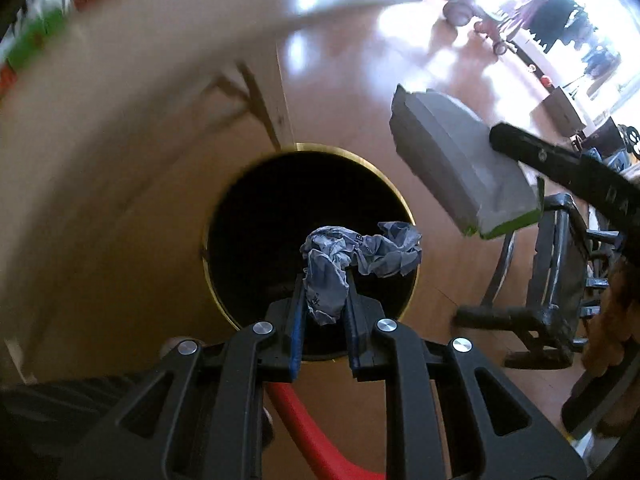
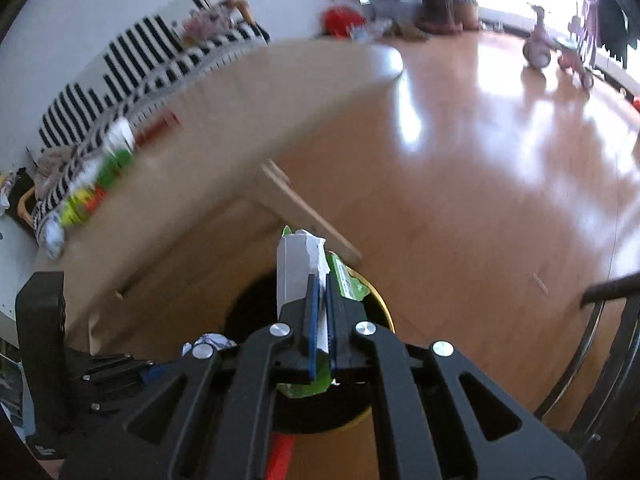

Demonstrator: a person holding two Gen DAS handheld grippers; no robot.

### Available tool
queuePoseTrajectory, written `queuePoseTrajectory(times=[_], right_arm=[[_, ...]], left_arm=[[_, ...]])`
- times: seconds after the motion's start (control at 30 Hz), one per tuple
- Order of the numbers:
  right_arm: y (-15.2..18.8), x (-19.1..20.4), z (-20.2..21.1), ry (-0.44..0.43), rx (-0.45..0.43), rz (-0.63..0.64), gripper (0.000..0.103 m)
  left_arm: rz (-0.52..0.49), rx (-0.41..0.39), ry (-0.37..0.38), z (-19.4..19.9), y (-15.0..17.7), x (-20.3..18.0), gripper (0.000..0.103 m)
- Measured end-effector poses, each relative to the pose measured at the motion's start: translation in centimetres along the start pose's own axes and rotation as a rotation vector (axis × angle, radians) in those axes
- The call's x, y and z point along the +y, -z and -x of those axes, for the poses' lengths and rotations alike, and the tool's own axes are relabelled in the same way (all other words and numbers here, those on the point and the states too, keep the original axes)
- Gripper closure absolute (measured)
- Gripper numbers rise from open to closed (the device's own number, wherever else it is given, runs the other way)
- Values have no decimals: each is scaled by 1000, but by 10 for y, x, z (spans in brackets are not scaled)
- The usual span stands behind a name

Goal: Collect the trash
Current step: 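Carry both items over the bin and open both tools to drop them, then return both tools to the table toward the white plastic bag and popcorn bag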

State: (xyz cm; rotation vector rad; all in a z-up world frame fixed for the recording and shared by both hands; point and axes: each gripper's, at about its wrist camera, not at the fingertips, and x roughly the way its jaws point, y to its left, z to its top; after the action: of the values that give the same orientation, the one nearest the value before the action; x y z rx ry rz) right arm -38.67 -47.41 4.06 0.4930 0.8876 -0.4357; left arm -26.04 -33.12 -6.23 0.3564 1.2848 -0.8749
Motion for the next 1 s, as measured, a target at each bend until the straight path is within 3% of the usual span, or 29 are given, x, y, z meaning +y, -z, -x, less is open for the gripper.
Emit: queuePoseTrajectory(times=[0.33,0.4,0.43,0.47,0.5,0.53,0.6,0.83,1.0], right_arm=[[4,-6,-17,-37,33,-25,98],[0,-1,-17,-50,39,-22,98],[-2,1,-17,-57,39,-26,98],[-3,0,-16,-60,41,-32,94],[-4,-1,-13,-49,38,-44,58],[-5,-5,-9,-47,22,-57,9],[-10,-7,-3,-46,-30,-93,7],[-29,10,17,8,-192,-28,7],[-42,56,15,-58,-220,75,7]], left_arm=[[-23,7,7,-6,-4,-4,85],[-10,18,5,-5,-6,-2,66],[0,15,5,-4,-6,-2,20],[15,-8,5,-1,-5,0,6],[20,-29,6,4,-5,2,6],[16,-21,7,6,-5,2,6],[15,-16,-1,13,-5,5,6],[88,-258,-65,92,-4,35,6],[298,-409,-146,159,3,113,6]])
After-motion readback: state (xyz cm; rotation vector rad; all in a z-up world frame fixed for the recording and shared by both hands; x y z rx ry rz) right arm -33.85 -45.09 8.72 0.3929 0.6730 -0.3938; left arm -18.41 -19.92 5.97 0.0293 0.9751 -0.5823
